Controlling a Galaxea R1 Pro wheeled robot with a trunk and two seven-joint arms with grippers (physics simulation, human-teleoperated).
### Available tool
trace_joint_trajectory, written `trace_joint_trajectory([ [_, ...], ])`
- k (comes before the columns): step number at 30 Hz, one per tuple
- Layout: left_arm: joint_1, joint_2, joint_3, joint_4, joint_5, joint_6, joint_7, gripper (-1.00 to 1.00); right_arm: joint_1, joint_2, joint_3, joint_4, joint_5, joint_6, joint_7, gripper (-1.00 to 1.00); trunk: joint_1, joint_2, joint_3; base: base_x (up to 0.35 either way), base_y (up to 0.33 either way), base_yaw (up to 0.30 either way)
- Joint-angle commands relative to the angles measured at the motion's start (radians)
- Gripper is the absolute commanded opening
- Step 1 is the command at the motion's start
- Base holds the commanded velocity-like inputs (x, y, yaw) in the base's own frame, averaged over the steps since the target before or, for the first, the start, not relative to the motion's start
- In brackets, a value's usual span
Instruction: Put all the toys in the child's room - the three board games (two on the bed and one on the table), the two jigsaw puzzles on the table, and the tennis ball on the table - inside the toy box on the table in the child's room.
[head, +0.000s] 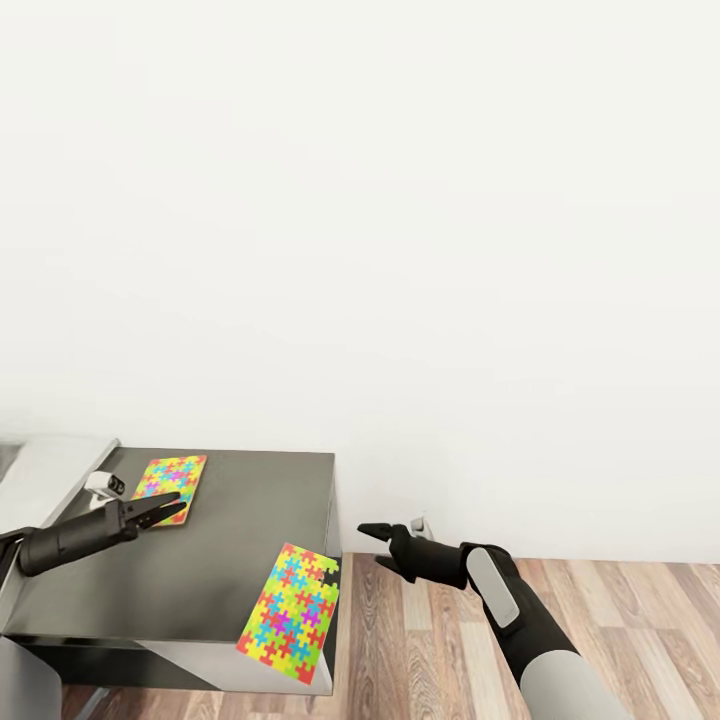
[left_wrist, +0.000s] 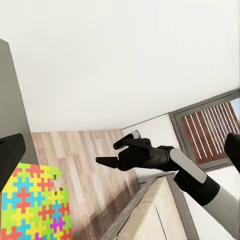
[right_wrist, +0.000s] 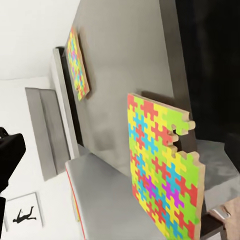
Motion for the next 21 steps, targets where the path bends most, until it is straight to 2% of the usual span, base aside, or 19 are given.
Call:
trace_joint_trajectory([
  [1,0.001,0.0,-0.001,-0.002,0.007,0.012,-0.004,1.0,-0.001,0.001,-0.002,0.001,0.002,0.005,0.003,1.0,0.004,-0.008,-0.005,0.0,0.004,0.0],
  [7,0.005,0.001,-0.005,-0.006,0.032,0.018,-0.004,1.0,-0.001,-0.001,-0.002,0.004,0.001,0.005,0.002,1.0,0.027,-0.05,-0.023,0.0,0.001,0.0],
  [21,0.006,0.002,-0.006,-0.008,0.039,0.02,-0.004,1.0,-0.001,-0.002,-0.003,0.008,0.004,0.004,0.001,1.0,0.081,-0.148,-0.067,0.0,0.0,0.0],
])
